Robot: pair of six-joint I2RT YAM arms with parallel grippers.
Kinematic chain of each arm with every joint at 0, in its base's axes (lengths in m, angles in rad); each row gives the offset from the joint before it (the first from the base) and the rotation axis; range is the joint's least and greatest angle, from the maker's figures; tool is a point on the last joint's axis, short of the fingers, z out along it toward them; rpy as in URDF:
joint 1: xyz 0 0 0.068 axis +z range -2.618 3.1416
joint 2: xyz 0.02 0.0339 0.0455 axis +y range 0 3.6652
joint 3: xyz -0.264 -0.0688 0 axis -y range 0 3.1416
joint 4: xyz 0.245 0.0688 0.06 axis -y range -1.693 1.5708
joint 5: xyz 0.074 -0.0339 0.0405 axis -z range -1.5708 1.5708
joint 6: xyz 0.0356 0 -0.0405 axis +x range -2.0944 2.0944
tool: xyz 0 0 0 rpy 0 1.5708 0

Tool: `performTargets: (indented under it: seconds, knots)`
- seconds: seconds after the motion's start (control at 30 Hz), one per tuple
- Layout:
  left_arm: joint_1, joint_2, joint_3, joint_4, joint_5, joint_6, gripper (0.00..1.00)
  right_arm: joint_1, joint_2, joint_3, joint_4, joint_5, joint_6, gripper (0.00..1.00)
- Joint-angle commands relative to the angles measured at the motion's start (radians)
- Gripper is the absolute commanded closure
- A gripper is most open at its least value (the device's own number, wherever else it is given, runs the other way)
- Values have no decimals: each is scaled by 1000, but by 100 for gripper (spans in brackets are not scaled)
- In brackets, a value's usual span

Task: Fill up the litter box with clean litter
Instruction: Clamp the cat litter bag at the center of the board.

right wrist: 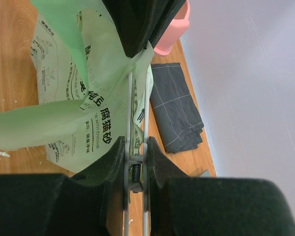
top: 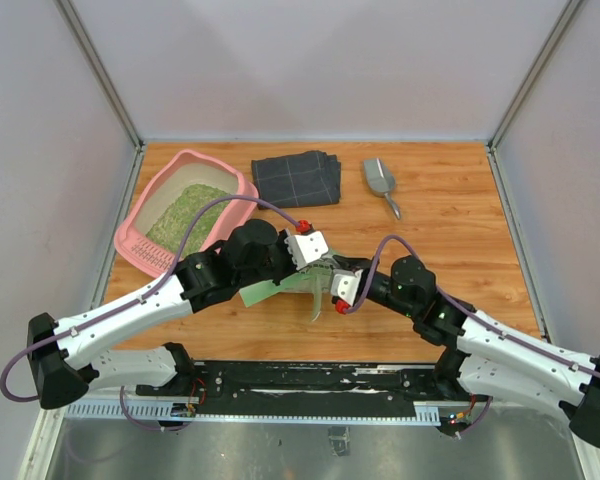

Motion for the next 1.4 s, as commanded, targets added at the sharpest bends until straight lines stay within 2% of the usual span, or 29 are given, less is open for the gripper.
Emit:
performTargets:
  seconds: [0.0, 0.37, 0.57, 0.67, 0.77, 0.9, 1.0, 1.13, 1.23, 1.37]
  knots:
    - [2, -27, 39, 135, 50, -25, 100, 24, 34, 29, 40, 12, 2, 99]
    - [8, -65, -18, 156, 67, -35, 100, 25, 96, 20, 117, 7, 16, 99]
    - [10, -83, -62, 173, 50, -25, 100, 25, 48, 0, 62, 17, 20, 69]
    - [10, -79, -61, 175, 47, -33, 100, 23, 1, -24, 43, 36, 29, 49]
    - [11, -72, -62, 176, 47, -28, 100, 22, -21, -16, -1, 43, 29, 41]
    - [10, -66, -57, 168, 57, -25, 90, 23, -50, -2, -46, 9, 52, 22]
    - [11, -69, -43, 141, 106, -27, 77, 23, -80, 11, -82, -4, 85, 1]
    - [10, -85, -6, 79, 176, -54, 59, 22, -147, 43, -160, -33, 154, 2]
    - [10, -107, 30, 35, 223, -117, 55, 22, -202, 76, -239, -55, 221, 2]
    - [10, -123, 52, 53, 217, -235, 52, 23, -260, 88, -281, -74, 303, 2]
